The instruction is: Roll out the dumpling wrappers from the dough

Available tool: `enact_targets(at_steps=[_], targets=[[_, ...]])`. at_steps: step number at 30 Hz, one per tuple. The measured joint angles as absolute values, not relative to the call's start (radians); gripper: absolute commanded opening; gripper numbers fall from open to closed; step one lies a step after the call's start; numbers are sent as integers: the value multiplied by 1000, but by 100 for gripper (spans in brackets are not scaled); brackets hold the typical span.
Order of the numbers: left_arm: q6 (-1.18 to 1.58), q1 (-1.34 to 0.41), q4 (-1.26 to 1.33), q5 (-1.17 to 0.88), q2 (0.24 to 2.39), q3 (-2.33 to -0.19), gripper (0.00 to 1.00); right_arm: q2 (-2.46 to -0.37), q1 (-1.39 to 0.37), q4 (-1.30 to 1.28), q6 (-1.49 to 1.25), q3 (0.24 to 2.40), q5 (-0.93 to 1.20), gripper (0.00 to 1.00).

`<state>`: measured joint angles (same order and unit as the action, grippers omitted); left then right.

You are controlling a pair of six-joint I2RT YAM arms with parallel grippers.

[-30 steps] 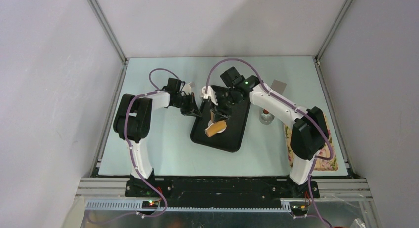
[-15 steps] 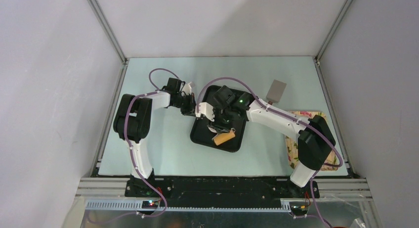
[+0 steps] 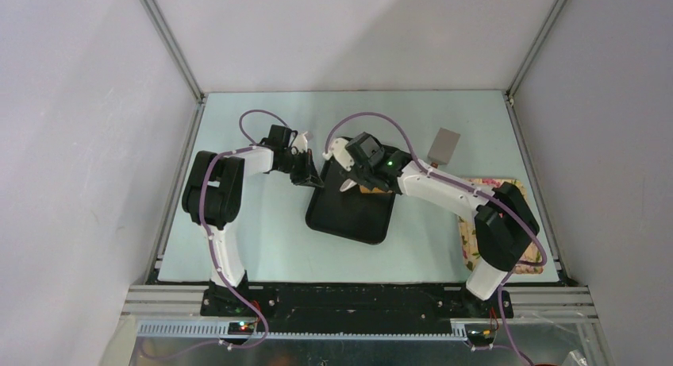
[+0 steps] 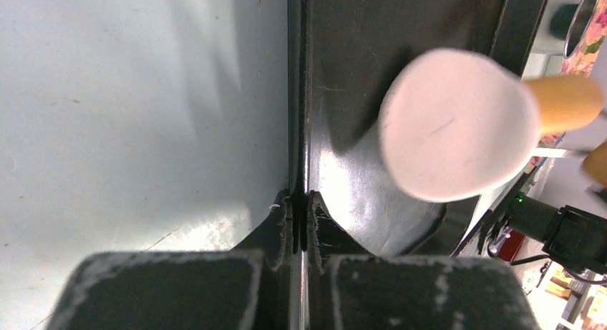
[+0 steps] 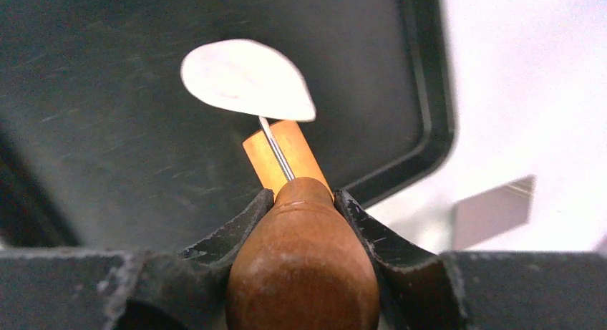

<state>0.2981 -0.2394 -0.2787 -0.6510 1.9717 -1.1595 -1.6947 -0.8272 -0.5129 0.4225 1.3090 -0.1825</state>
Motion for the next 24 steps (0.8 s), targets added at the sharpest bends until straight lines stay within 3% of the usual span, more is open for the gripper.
enact_targets(at_steps=[8, 24], targets=[[298, -239, -279, -651, 1972, -1159, 0, -1695, -727, -435, 471, 1311, -289, 0], [298, -239, -279, -651, 1972, -1159, 0, -1667, -730, -474, 465, 1417, -350, 0]])
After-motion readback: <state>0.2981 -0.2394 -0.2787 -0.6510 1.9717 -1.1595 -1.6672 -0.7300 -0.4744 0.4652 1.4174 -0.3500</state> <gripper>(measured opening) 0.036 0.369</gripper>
